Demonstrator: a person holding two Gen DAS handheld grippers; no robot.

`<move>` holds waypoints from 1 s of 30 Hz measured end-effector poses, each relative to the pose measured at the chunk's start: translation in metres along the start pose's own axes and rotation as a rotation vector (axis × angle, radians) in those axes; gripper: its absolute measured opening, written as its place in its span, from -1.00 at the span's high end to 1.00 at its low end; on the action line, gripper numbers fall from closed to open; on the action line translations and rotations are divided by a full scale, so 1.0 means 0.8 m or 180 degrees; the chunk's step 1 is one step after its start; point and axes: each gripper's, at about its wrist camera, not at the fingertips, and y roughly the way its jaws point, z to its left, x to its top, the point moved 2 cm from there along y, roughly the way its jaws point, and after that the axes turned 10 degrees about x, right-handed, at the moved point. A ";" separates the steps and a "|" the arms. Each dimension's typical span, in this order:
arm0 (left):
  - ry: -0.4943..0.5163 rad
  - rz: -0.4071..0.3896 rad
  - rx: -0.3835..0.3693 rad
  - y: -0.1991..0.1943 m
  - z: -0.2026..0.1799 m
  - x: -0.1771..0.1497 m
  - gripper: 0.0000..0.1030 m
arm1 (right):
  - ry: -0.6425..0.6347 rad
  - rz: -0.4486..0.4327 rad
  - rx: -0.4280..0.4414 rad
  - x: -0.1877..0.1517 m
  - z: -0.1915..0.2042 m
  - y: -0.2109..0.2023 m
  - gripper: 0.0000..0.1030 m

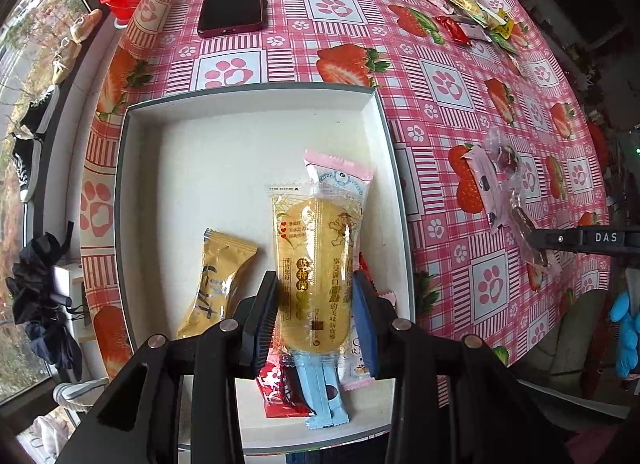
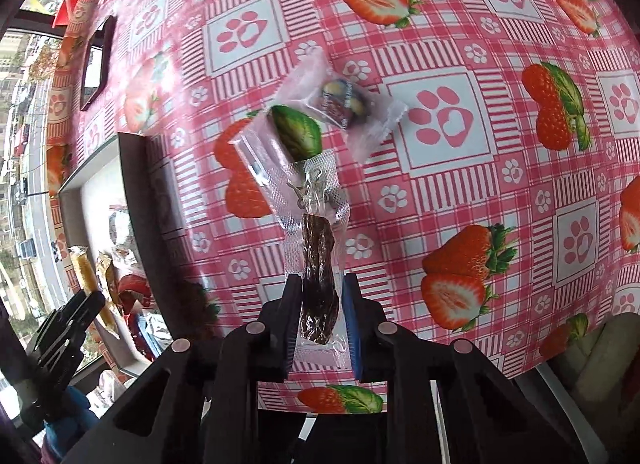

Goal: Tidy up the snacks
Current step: 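Carry both packets into the white tray and open both tools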

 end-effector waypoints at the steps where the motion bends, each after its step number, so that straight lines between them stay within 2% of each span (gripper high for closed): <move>1: -0.0010 -0.0013 0.0001 -0.001 0.001 0.000 0.24 | -0.0042 0.0008 -0.0014 0.004 0.008 0.000 0.57; 3: -0.0038 -0.0026 -0.0002 -0.003 0.005 -0.001 0.24 | -0.0045 0.0042 -0.0054 0.008 0.022 0.011 0.57; 4: -0.0055 -0.0031 0.0003 -0.005 0.007 -0.002 0.24 | -0.0001 0.0037 -0.0097 0.014 0.021 0.021 0.43; 5: -0.0069 -0.0037 0.0005 -0.006 0.009 -0.004 0.24 | 0.0049 0.0033 -0.0168 0.018 0.009 0.027 0.03; 7: -0.0080 -0.0050 0.0015 -0.008 0.012 -0.006 0.24 | 0.0153 0.0007 -0.0221 0.022 -0.010 0.030 -0.40; 9: -0.0085 -0.0029 0.0045 -0.007 0.014 -0.009 0.24 | 0.0157 0.0037 -0.0255 0.024 -0.010 0.043 -0.40; 12: -0.0083 0.0003 0.0081 -0.006 0.017 -0.013 0.23 | -0.0039 0.0092 -0.0514 0.033 -0.004 0.065 -0.40; 15: -0.0043 0.0028 0.0114 -0.005 0.018 -0.016 0.24 | -0.0120 0.0292 -0.0655 0.033 0.002 0.103 -0.39; 16: -0.0029 0.0037 0.0122 -0.004 0.018 -0.017 0.24 | -0.0123 0.0218 -0.0632 0.035 -0.005 0.109 -0.37; 19: -0.0020 0.0070 0.0104 0.000 0.015 -0.017 0.24 | -0.0251 0.0232 -0.0667 0.019 0.013 0.110 0.24; 20: -0.0011 0.0079 0.0094 0.002 0.013 -0.017 0.24 | -0.0287 0.0259 -0.0644 0.014 0.019 0.111 0.26; 24: 0.0007 0.0039 0.0041 0.001 0.009 -0.009 0.24 | -0.0183 0.0241 -0.0227 -0.002 0.037 0.098 0.28; 26: -0.0014 0.0024 0.0027 0.001 0.010 -0.005 0.24 | -0.0216 0.0198 -0.0040 0.000 0.059 0.088 0.27; 30: -0.0089 -0.0003 0.0014 0.000 0.018 0.001 0.24 | -0.0405 0.0133 0.0145 0.009 0.115 0.075 0.27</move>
